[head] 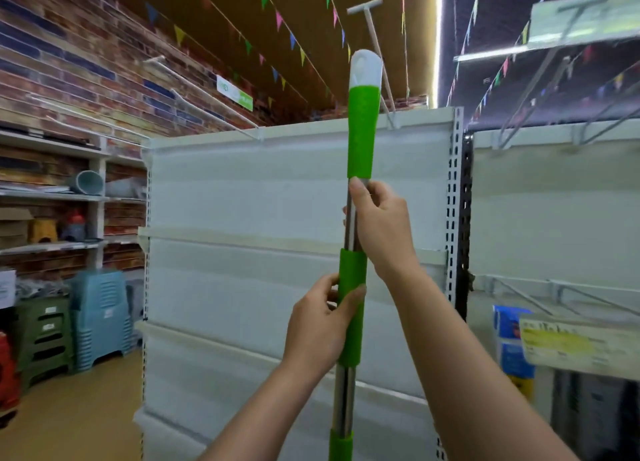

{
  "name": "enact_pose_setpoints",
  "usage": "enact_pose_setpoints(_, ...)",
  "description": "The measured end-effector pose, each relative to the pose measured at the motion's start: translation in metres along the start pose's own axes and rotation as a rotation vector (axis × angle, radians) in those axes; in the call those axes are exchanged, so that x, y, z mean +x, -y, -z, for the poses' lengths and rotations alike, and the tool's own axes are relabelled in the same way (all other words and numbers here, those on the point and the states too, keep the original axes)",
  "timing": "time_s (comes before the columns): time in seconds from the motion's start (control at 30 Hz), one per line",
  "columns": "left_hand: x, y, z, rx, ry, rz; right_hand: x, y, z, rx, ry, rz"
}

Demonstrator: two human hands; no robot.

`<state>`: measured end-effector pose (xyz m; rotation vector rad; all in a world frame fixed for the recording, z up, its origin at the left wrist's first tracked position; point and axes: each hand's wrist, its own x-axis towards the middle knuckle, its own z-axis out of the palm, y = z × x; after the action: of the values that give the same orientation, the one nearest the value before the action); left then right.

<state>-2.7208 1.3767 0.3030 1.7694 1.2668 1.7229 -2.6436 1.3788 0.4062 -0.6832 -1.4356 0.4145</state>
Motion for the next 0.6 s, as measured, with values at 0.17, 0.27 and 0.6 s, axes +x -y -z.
enact_pose_setpoints(0.17, 0.014, 0.000, 0.001, -0.057, 0.037, -0.084, 0.011, 0.006, 0.000, -0.042, -0.006, 0.059)
enact_pose_setpoints(0.27, 0.015, -0.001, 0.001, -0.103, 0.051, -0.118, 0.014, 0.007, -0.001, -0.047, -0.021, 0.082)
enact_pose_setpoints(0.6, 0.018, -0.006, -0.004, -0.144, 0.077, -0.161, 0.025, 0.003, 0.005, -0.024, 0.014, 0.051)
